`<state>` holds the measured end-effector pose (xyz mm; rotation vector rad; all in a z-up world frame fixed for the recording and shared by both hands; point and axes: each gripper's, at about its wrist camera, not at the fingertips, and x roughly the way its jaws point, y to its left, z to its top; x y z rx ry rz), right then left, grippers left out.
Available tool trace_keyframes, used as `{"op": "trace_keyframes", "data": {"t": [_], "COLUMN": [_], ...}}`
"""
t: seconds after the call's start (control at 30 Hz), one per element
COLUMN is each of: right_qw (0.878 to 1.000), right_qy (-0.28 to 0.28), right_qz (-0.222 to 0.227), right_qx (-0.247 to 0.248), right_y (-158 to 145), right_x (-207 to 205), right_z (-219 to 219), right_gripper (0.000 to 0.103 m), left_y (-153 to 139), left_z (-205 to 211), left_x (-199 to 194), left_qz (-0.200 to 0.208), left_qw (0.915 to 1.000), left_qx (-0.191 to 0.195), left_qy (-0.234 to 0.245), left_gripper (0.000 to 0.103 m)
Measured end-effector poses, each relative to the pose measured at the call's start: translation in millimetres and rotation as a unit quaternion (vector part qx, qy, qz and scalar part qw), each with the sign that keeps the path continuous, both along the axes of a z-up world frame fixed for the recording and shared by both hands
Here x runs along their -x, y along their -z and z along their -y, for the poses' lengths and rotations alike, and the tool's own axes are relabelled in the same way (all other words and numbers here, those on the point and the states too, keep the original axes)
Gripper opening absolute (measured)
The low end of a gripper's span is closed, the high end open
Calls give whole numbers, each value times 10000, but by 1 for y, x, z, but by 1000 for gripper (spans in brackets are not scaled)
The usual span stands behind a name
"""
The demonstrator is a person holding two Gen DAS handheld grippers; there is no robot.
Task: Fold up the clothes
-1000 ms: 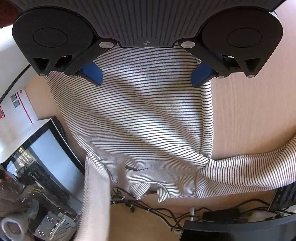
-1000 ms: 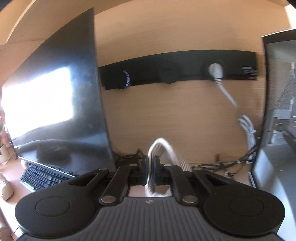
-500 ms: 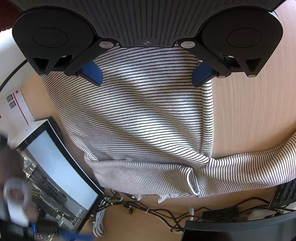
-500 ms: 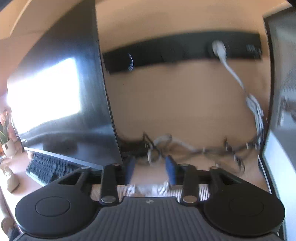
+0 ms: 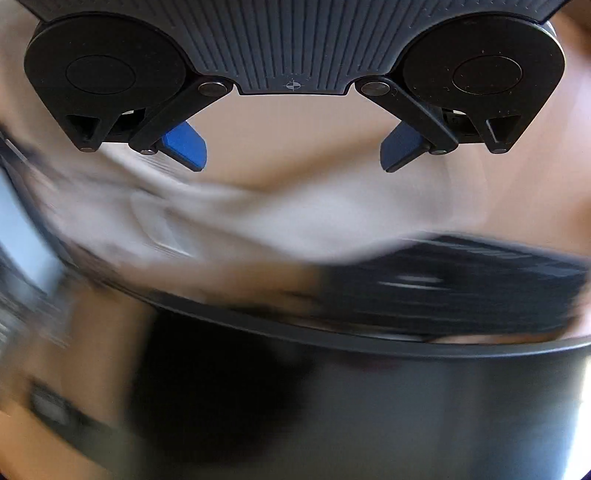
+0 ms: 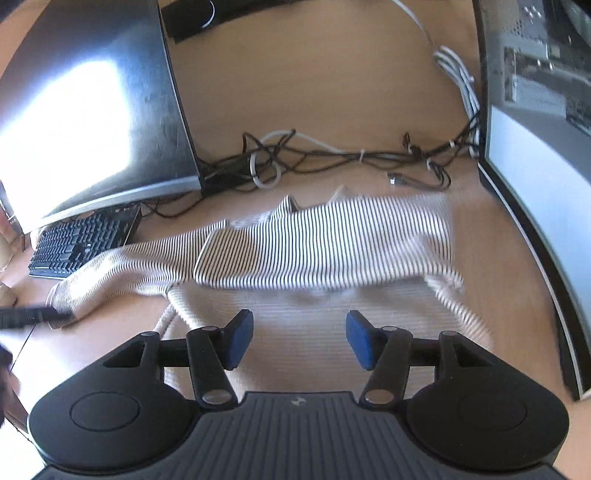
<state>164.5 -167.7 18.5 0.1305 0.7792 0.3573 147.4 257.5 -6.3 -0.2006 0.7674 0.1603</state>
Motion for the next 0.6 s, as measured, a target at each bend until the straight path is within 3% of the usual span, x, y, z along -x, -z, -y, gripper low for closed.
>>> {"op": "trace_keyframes", "data": {"t": [0.1, 0.2, 0.27, 0.37, 0.43, 0.6], "right_qw": [9999, 9998, 9992, 9973, 9958, 9858], "right_qy": [-28, -196, -390, -633, -769, -1276], "right_qz": [-107, -75, 45, 221, 337, 844], "right_qx": [-92, -27, 123, 294, 379, 696], "right_y": [3, 1, -3, -10, -15, -28], "right_x": [4, 7, 10, 14, 15, 17], "right_z": [-7, -20, -31, -47, -56, -91], "right_gripper": [56, 56, 56, 56, 56, 56], "left_y": [10, 27, 35, 33, 20, -46], "left_z": [-36, -47, -47, -47, -48, -36], "left_x": [-12, -24, -29, -32, -31, -17], "left_qz": [-259, -597, -685, -597, -386, 445], "left_qw": [9979, 9950, 9949, 9964, 9980, 9975], "left_qx": [11, 368, 353, 249, 266, 547], "left_qy": [-592, -708, -652, -544, -426, 13], "left_gripper": [88, 85, 72, 5, 5, 5]}}
